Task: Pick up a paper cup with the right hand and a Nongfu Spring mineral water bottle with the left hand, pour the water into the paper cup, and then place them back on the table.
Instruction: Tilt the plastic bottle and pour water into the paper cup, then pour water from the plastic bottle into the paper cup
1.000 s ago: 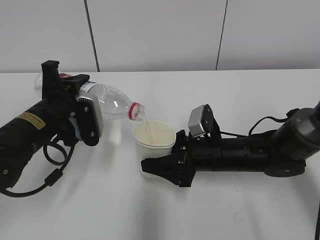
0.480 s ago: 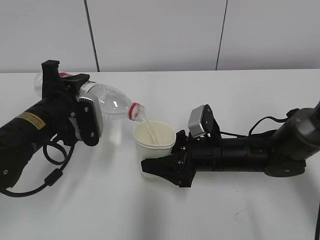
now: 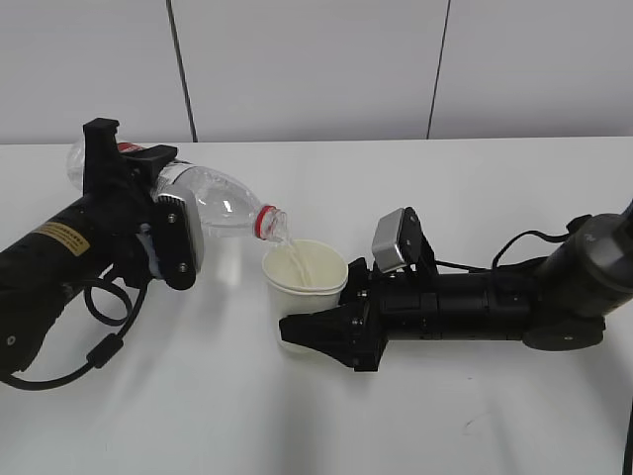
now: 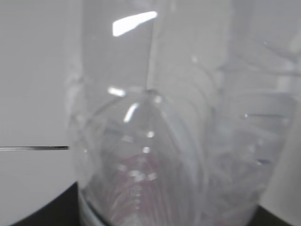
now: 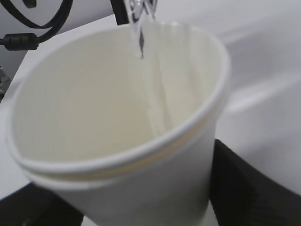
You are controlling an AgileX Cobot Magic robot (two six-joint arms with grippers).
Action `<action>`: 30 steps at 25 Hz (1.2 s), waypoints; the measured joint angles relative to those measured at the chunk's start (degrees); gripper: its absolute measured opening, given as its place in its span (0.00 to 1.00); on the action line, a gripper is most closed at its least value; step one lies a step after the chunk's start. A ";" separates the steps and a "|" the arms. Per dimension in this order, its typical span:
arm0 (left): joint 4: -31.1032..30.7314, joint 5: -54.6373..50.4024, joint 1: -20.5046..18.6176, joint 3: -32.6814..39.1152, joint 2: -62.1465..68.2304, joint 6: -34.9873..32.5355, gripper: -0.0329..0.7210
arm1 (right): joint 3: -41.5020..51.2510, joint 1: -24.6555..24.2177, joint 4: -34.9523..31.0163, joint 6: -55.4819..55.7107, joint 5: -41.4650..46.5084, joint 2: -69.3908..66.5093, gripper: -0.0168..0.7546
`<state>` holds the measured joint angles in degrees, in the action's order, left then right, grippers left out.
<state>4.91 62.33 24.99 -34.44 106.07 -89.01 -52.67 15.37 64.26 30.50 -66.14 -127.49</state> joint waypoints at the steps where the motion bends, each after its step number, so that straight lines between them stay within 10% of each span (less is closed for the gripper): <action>1: 0.00 0.00 0.00 0.00 0.00 0.00 0.47 | 0.00 0.00 0.00 0.00 0.00 0.00 0.71; 30: 0.05 0.20 0.00 0.00 -0.01 -0.44 0.46 | 0.00 0.00 0.16 0.00 0.30 0.00 0.71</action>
<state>4.96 62.53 24.99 -34.44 106.06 -89.45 -52.67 15.37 64.42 30.50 -65.84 -127.49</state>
